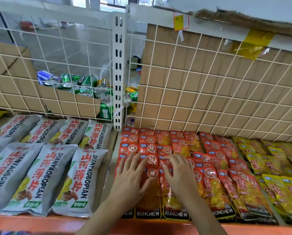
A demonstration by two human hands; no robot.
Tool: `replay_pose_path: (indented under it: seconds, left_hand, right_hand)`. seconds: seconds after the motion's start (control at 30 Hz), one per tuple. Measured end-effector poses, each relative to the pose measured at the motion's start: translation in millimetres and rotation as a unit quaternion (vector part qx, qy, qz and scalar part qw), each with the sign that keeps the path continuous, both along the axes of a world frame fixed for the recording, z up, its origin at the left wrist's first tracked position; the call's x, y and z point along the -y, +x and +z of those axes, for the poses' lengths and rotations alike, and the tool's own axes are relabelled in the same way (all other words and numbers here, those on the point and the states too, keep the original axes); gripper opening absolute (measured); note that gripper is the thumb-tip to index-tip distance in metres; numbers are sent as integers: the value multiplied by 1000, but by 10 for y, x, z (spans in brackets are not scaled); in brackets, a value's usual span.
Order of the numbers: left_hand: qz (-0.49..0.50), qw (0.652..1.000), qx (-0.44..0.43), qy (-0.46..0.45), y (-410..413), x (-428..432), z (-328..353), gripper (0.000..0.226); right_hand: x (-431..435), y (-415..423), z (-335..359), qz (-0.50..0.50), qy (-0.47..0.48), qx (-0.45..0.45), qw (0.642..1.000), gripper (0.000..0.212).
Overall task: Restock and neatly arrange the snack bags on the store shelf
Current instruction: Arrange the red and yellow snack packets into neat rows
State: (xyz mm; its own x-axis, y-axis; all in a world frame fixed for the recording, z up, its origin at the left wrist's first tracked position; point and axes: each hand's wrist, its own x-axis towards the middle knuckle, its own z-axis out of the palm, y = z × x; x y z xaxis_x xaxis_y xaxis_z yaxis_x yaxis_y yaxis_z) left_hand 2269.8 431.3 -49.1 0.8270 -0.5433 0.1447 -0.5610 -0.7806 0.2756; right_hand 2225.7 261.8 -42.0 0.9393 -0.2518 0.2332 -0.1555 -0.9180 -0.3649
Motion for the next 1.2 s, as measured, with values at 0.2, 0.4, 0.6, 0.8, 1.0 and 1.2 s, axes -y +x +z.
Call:
replay_pose_path:
  seconds: [0.2,0.4,0.6,0.8,1.0,1.2]
  left_hand:
    - [-65,995,10,80,-84,66,-111,63]
    - [-51,993,19,103,-88,54,-168,66]
    - [-48,992,17,116,-98,53,-144,65]
    - [-31,993,16,110,-94,71,-122,63]
    - [-21,995,10,102,-85,120,-116,60]
    - [-25,998,1,58,-58,181,-103,62]
  right_hand:
    - [70,-76,-26,56,-20,-99,993,78]
    - [82,-80,-72,63,-30,-93,993,81]
    - [95,-105,-50,66,-8,-64,996,79]
    - [281,-156,64,53,7,-24,998,84]
    - [375,-193,137,90,-7,-96,991,76]
    - [375,-184,208,78,151,31,985,12]
